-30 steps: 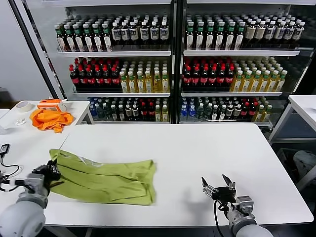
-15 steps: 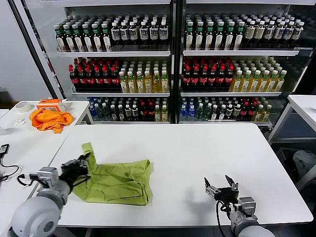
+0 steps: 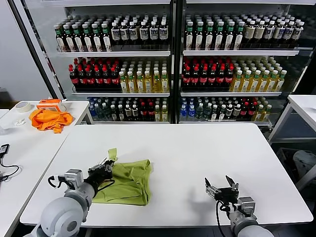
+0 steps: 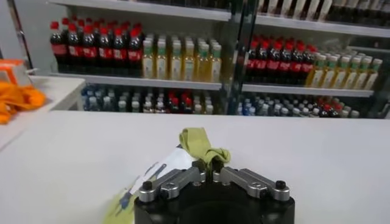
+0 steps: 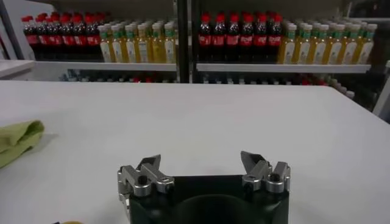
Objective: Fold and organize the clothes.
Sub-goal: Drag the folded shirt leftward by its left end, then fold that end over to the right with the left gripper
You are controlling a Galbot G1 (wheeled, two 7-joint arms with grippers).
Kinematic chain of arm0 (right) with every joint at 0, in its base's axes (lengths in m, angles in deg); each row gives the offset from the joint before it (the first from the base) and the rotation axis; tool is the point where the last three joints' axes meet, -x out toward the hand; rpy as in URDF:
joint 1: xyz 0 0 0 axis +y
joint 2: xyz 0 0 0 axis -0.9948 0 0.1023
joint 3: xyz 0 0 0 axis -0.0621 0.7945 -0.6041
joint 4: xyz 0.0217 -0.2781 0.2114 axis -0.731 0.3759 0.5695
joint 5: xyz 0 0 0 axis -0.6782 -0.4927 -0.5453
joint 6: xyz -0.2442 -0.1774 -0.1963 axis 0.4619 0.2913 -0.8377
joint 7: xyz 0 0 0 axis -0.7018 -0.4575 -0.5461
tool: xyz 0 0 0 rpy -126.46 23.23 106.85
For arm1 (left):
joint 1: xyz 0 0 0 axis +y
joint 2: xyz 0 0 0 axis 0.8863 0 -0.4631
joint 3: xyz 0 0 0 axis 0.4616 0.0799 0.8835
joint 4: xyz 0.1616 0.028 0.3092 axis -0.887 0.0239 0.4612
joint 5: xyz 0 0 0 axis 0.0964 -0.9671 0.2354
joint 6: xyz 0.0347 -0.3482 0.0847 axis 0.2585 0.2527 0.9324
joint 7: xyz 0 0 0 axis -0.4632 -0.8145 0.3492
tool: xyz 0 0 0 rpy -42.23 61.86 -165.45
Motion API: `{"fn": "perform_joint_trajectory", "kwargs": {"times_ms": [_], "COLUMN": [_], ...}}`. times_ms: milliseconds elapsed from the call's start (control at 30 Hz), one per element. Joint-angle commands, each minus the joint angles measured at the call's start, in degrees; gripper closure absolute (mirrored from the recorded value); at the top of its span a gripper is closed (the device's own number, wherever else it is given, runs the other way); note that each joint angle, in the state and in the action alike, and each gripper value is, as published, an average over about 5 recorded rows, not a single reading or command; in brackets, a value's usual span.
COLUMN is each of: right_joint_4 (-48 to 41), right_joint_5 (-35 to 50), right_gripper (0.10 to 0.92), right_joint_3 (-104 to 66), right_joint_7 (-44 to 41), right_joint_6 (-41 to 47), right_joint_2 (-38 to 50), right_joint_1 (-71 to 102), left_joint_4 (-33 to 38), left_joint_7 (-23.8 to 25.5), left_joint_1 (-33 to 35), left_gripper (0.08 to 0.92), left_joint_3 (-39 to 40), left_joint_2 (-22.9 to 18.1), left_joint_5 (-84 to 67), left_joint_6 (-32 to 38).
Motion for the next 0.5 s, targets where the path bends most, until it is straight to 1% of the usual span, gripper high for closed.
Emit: {"fn": "perform_joint_trajectory", "kwargs": {"times_ms": [33,233,500], "right_joint_4": [-0.4,-0.6,-0.8], "right_joint_5": [-0.4,-0.6,-0.9], "right_gripper": [0.203,0.203,0.203], "right_joint_3": [0.3,0.3,0.3], "right_joint_7": [0.0,-0.1,-0.1], "right_joint_6": [-0.1,-0.2,-0.2], "right_joint_2": [-0.2,-0.1,-0.1], "right_joint_1": [-0.4,-0.5,-0.7], "left_joint_4": [-1.4,-3.0,-4.9], "left_joint_7": [-1.2,-2.2,-3.1], "left_joint_1": [-2.5,-4.1,-5.7], "left_gripper": [0.893,0.893,0.893], "left_joint_3": [4.7,5.5,7.8], "left_joint_2": [-3.4,-5.3,-9.4], "left_joint_5": [-1.5,-5.2,-5.5], "left_joint_6": [-0.1,-0.1,0.0]}}
